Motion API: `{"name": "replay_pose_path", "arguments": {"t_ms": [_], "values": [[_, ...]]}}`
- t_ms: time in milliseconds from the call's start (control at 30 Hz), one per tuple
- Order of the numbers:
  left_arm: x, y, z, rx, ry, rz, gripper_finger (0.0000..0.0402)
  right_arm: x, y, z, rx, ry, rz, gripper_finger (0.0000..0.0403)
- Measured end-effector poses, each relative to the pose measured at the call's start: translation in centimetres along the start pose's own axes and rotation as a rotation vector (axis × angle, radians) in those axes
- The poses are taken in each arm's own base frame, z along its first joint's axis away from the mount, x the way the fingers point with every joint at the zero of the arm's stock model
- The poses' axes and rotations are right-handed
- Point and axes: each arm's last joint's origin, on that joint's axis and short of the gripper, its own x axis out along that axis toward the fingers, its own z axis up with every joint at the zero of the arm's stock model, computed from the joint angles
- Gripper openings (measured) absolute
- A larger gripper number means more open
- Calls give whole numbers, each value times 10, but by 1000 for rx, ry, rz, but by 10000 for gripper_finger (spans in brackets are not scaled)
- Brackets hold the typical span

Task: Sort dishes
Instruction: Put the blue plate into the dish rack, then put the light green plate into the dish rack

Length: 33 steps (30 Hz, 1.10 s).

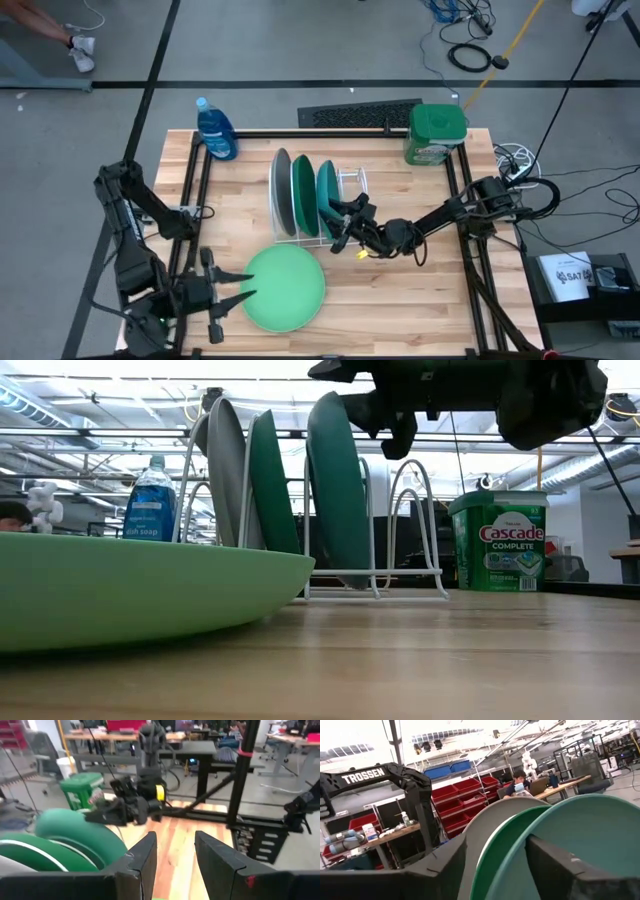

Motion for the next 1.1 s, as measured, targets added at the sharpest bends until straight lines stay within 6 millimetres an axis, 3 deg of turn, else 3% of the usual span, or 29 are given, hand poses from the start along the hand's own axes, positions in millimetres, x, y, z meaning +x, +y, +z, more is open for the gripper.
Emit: {"name": "replay_pose_path", "arguments": {"t_ms": [200, 633, 800, 1100], "values": [[13, -13, -6, -55, -5, 5, 134, 1, 0, 8, 1, -20, -14, 213], [47, -36, -18, -158, -15, -6, 134, -4, 2, 27, -73, -55, -287, 213], [57, -47, -27, -193, -27, -3, 134, -10, 3, 19, -169, 9, -391, 211], [75, -51, -39, -178, -18, 23, 134, -23, 17, 10, -267, 90, -277, 227]]}}
